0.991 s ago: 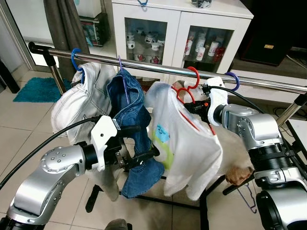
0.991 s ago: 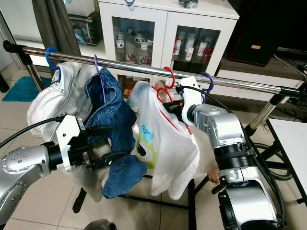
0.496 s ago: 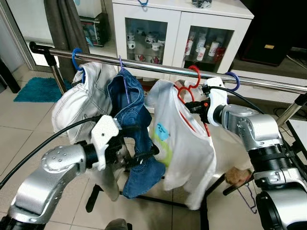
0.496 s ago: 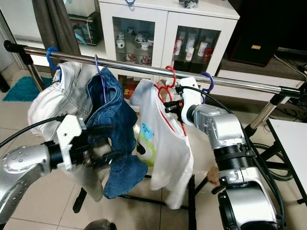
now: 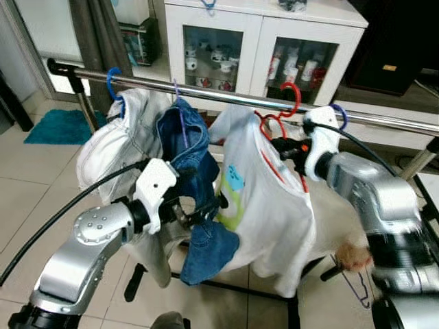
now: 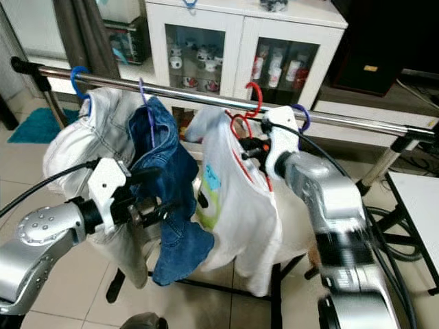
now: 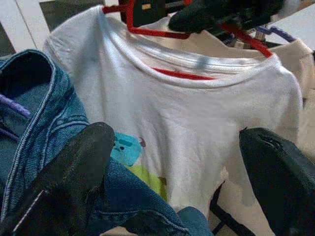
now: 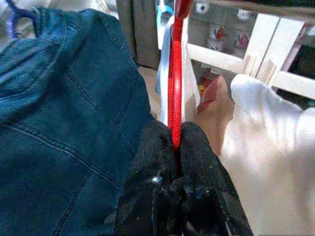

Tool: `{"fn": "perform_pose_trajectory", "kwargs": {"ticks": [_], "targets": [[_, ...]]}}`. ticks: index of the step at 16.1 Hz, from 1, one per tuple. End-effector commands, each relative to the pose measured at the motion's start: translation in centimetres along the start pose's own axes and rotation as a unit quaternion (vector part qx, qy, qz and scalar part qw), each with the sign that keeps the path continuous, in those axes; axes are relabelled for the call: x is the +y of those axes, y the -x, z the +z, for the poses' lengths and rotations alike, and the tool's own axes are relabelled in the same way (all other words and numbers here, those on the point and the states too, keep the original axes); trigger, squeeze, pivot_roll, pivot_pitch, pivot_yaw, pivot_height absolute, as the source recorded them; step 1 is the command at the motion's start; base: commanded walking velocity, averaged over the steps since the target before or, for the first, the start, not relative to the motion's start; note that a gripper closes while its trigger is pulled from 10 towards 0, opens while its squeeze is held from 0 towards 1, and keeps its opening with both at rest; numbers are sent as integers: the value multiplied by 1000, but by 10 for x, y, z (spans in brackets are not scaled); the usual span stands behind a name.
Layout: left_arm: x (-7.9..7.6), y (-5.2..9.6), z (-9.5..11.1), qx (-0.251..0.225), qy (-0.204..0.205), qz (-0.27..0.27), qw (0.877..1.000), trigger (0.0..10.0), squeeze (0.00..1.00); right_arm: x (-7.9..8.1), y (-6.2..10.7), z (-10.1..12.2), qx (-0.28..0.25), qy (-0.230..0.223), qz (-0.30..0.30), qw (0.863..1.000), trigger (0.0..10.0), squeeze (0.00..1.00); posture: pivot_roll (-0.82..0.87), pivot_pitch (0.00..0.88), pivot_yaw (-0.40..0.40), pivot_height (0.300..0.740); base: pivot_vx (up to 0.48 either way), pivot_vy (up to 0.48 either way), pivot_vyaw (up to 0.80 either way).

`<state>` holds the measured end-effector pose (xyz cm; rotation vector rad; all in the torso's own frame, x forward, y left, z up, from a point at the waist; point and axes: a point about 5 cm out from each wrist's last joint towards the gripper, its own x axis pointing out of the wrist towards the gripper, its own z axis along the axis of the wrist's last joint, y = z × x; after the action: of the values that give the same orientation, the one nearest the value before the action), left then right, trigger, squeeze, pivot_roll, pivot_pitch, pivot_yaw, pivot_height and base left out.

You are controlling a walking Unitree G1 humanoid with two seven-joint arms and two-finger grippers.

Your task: Hang hanger

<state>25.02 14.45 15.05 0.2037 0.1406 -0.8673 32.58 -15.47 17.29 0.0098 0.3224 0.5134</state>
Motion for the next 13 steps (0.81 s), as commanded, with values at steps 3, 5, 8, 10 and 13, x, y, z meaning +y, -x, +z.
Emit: {"fn": "perform_pose_trajectory", "kwargs": {"ticks": [3, 5, 8, 10, 13], "targets": [[-2, -3, -3, 6, -6, 4, 1000, 10000, 0, 3, 15, 3, -14, 20, 3, 1000, 0, 0, 91, 0, -39, 740, 0, 0, 0], [-3, -4, -3, 7, -4, 3, 1000, 10000, 0, 8, 22, -2, -13, 31, 7, 999, 0, 0, 92, 0, -41, 740, 0, 0, 0], [-2, -4, -3, 10, -5, 2, 1000, 10000, 0, 12, 27, -5, -12, 31, 5, 999, 0, 0, 87, 0, -38, 740, -160, 0, 0], [-1, -4, -3, 11, -4, 4, 1000, 10000, 0, 15, 33, -9, -12, 28, -1, 1000, 0, 0, 86, 0, -38, 740, 0, 0, 0], [0, -5, -5, 12, 0, 8, 1000, 10000, 0, 19, 41, -23, -3, 14, -15, 1000, 0, 0, 80, 0, -38, 740, 0, 0, 0]]}}
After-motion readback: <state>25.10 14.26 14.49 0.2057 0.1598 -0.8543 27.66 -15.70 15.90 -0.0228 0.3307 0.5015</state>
